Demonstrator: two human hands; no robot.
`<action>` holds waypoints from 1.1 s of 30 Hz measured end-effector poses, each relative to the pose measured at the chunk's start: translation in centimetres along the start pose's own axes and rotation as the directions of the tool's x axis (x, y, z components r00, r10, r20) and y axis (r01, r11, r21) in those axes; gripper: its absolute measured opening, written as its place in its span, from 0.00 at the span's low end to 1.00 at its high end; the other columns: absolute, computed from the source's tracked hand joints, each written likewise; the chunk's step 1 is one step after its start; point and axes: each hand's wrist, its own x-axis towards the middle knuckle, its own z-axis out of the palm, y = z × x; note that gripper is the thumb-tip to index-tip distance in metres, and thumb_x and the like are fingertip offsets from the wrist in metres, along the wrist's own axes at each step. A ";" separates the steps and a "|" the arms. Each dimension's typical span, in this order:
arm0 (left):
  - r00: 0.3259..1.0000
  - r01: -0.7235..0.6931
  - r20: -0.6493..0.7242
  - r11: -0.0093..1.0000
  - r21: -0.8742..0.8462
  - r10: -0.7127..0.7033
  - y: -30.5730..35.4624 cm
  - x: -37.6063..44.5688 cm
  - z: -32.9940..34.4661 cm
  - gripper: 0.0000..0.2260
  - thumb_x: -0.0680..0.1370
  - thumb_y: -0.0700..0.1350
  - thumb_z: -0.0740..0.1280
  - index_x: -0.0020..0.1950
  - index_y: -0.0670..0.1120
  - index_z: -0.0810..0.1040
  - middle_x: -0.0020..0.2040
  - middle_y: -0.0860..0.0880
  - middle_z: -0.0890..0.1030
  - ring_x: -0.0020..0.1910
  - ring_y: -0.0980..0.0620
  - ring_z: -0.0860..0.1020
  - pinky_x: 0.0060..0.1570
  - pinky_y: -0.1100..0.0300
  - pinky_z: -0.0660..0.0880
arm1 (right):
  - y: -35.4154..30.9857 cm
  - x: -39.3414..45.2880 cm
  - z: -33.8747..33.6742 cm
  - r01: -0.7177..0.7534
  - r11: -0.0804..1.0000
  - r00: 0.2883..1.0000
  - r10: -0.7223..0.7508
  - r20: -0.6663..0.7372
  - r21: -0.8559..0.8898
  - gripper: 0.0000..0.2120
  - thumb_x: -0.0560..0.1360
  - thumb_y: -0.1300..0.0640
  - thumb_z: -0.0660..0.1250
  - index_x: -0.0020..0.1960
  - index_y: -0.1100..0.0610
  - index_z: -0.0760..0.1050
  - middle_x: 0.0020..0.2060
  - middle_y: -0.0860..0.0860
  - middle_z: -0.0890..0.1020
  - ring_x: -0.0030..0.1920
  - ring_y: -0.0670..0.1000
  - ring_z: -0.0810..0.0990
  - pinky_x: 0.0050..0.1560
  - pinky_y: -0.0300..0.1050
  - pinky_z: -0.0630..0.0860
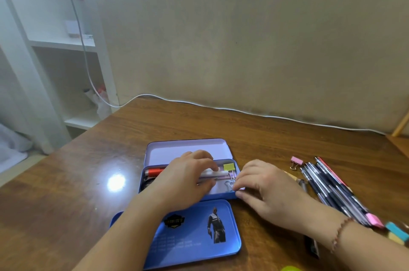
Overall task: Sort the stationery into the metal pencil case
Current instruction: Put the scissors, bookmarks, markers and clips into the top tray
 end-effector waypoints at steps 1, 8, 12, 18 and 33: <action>1.000 -0.001 0.001 1.000 0.003 0.001 0.0 0.0 0.0 0.12 0.78 0.53 0.67 0.61 0.57 0.78 0.65 0.58 0.74 0.62 0.55 0.72 0.62 0.55 0.72 | -0.2 0.0 0.0 0.006 0.999 1.000 -0.006 -0.001 -0.032 0.14 0.76 0.42 0.62 0.58 0.43 0.79 0.52 0.39 0.80 0.57 0.41 0.71 0.58 0.45 0.73; 1.000 0.000 0.013 1.000 -0.005 0.000 0.1 -0.1 -0.1 0.13 0.78 0.54 0.67 0.62 0.57 0.77 0.66 0.59 0.73 0.63 0.56 0.71 0.64 0.54 0.71 | -1.1 0.1 -0.7 -0.003 0.979 0.979 0.044 0.197 -0.206 0.24 0.74 0.31 0.53 0.65 0.40 0.70 0.65 0.42 0.66 0.69 0.46 0.56 0.68 0.49 0.60; 0.999 0.008 0.051 0.999 -0.044 -0.005 0.3 -0.3 -0.4 0.19 0.74 0.63 0.68 0.63 0.58 0.77 0.66 0.58 0.71 0.65 0.56 0.70 0.66 0.53 0.69 | -0.2 -0.2 -1.1 -0.018 0.995 0.982 0.036 0.188 -0.098 0.25 0.73 0.31 0.54 0.64 0.40 0.72 0.64 0.39 0.68 0.68 0.43 0.57 0.68 0.44 0.60; 0.988 0.012 0.151 1.000 0.027 -0.016 0.6 -0.5 -0.6 0.27 0.71 0.65 0.70 0.68 0.60 0.72 0.73 0.58 0.64 0.71 0.55 0.63 0.70 0.52 0.66 | 8.4 0.6 -3.9 -0.577 0.812 0.812 0.562 -0.157 -0.081 0.14 0.77 0.45 0.63 0.60 0.46 0.77 0.60 0.46 0.79 0.65 0.51 0.71 0.61 0.52 0.71; 0.988 -0.023 0.151 0.997 0.080 0.011 0.6 -0.4 -0.7 0.25 0.72 0.65 0.68 0.67 0.60 0.72 0.74 0.59 0.64 0.71 0.55 0.63 0.70 0.52 0.64 | 3.3 2.1 -4.4 -0.486 0.783 0.791 0.582 -0.186 0.388 0.07 0.69 0.52 0.75 0.46 0.45 0.81 0.38 0.43 0.83 0.41 0.42 0.80 0.41 0.39 0.76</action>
